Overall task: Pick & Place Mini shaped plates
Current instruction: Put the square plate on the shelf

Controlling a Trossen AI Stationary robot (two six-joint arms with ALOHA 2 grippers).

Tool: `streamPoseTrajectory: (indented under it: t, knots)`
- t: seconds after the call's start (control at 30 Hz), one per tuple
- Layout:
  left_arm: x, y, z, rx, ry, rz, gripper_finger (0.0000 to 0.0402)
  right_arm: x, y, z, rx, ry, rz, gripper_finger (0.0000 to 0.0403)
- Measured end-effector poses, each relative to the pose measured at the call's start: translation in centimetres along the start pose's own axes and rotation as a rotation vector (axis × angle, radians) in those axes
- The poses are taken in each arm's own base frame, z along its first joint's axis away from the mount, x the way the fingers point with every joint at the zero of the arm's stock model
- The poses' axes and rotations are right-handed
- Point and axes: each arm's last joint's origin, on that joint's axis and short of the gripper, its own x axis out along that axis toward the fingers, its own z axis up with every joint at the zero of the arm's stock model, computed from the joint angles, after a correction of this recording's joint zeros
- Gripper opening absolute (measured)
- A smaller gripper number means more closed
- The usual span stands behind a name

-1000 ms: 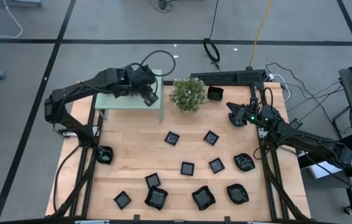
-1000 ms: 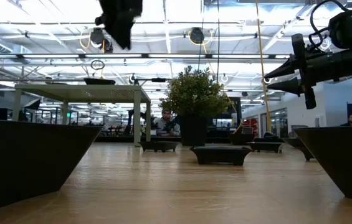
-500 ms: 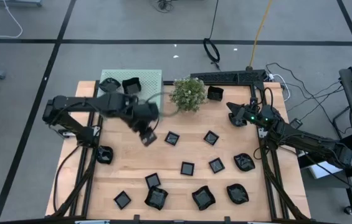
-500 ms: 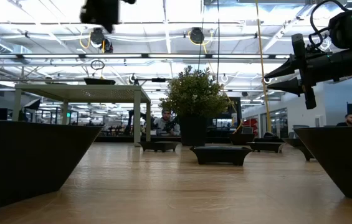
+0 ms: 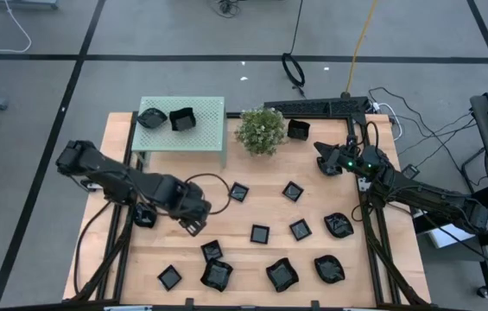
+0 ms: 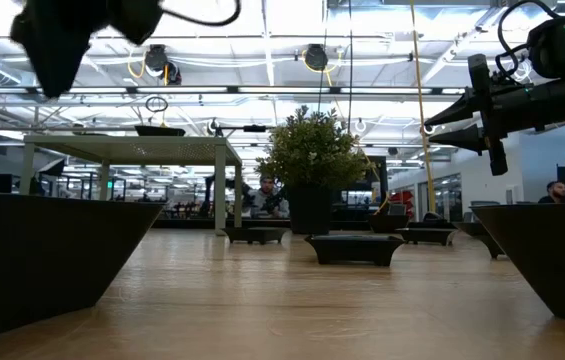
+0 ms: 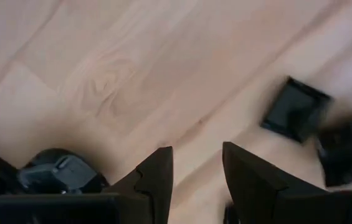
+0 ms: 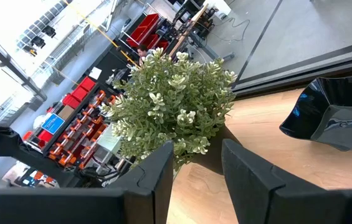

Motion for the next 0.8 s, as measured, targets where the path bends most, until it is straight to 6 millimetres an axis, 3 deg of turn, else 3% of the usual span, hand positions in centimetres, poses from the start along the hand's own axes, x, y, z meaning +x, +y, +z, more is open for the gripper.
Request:
streamPoseTrajectory:
  t: [0.2, 0.57, 0.8]
  knots:
    - [3.4, -0.4, 0.1, 0.007, -0.145, -0.042, 0.0141, 0.0, 0.0, 0.0, 0.000, 0.000, 0.000, 0.0123]
    - [5.9, -0.9, 4.4, 0.700, -0.672, 0.047, 0.0141, 0.0, 0.0, 0.0, 0.000, 0.000, 0.000, 0.0123]
    - [7.6, -0.9, 7.8, 0.859, -0.772, 0.108, 0.0141, 0.0, 0.0, 0.0, 0.000, 0.000, 0.000, 0.0123]
